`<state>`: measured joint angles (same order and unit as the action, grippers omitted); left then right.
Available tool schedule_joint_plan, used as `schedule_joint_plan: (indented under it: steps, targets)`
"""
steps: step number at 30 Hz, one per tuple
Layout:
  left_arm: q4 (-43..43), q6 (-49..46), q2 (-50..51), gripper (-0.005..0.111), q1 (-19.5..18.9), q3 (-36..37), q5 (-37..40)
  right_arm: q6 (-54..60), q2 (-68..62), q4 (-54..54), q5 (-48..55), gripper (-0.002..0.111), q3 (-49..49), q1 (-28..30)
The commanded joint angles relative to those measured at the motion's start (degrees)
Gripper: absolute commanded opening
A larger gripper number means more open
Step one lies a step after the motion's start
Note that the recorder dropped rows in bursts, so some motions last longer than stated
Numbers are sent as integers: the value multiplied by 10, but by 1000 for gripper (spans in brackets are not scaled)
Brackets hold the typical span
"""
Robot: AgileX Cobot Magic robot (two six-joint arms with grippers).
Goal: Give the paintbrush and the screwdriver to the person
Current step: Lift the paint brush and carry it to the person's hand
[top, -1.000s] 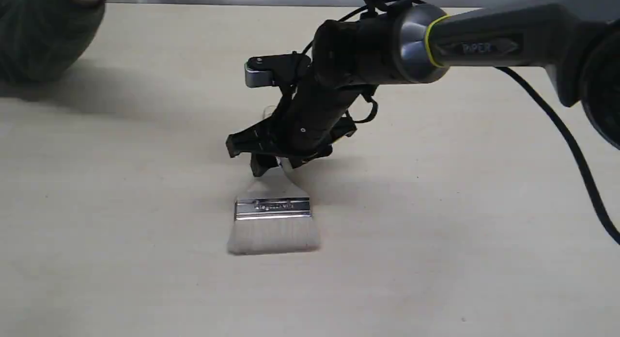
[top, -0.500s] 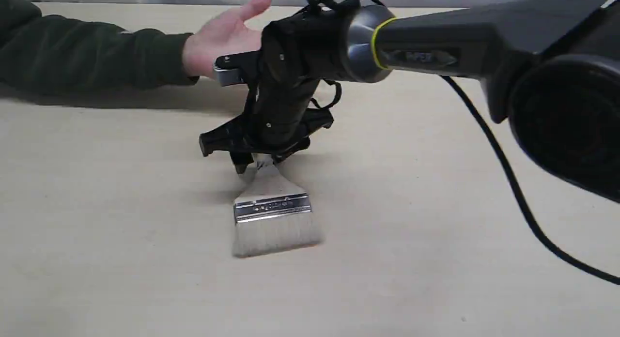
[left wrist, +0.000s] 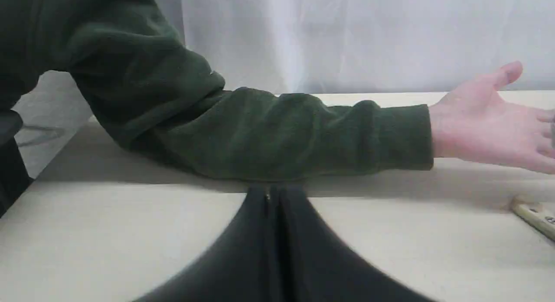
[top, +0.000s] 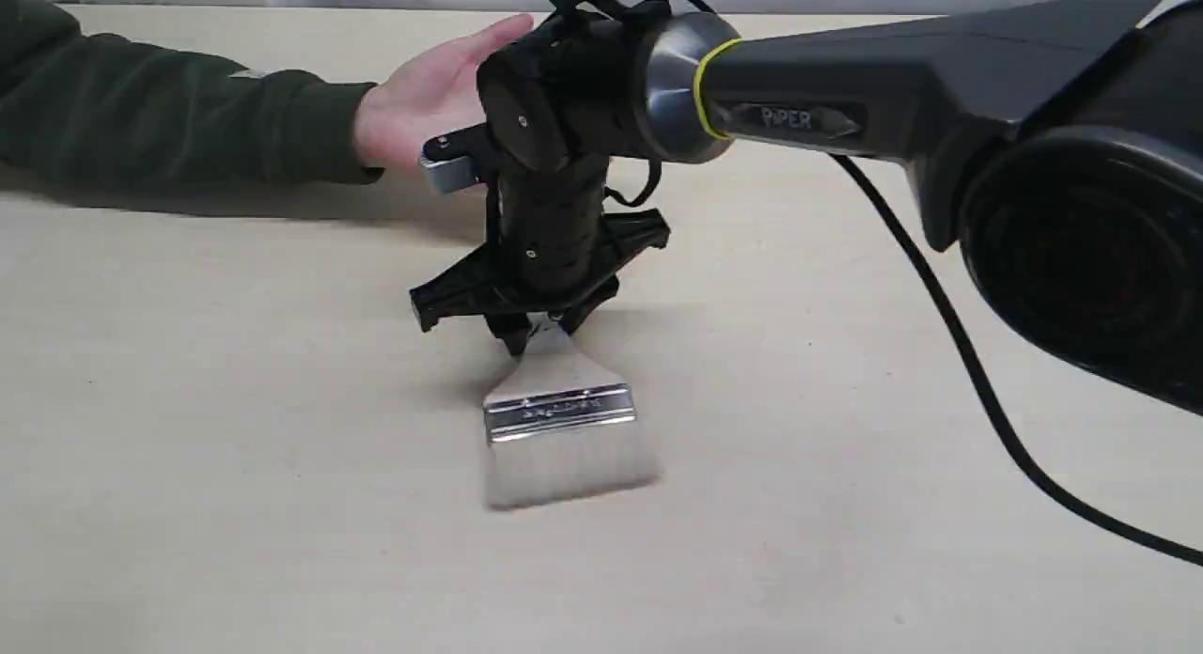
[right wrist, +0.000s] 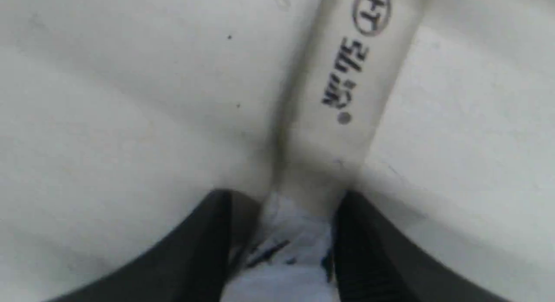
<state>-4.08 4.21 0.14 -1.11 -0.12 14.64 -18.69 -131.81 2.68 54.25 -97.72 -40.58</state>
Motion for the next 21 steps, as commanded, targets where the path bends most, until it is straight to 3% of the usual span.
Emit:
schedule_joint_plan:
  steps: [1,5,15,21]
  targets:
    - [1,1,-1,0,5,1,-4,40,-7,-3,34,20,4,-2]
    - [1,1,-1,0,5,1,-4,61,-7,-3,48,4,9,-2]
    - [2,1,-1,0,5,1,-2,104,1,-32,39,4,18,-2]
    - [2,1,-1,0,5,1,-2,127,50,-37,-5,4,79,-2]
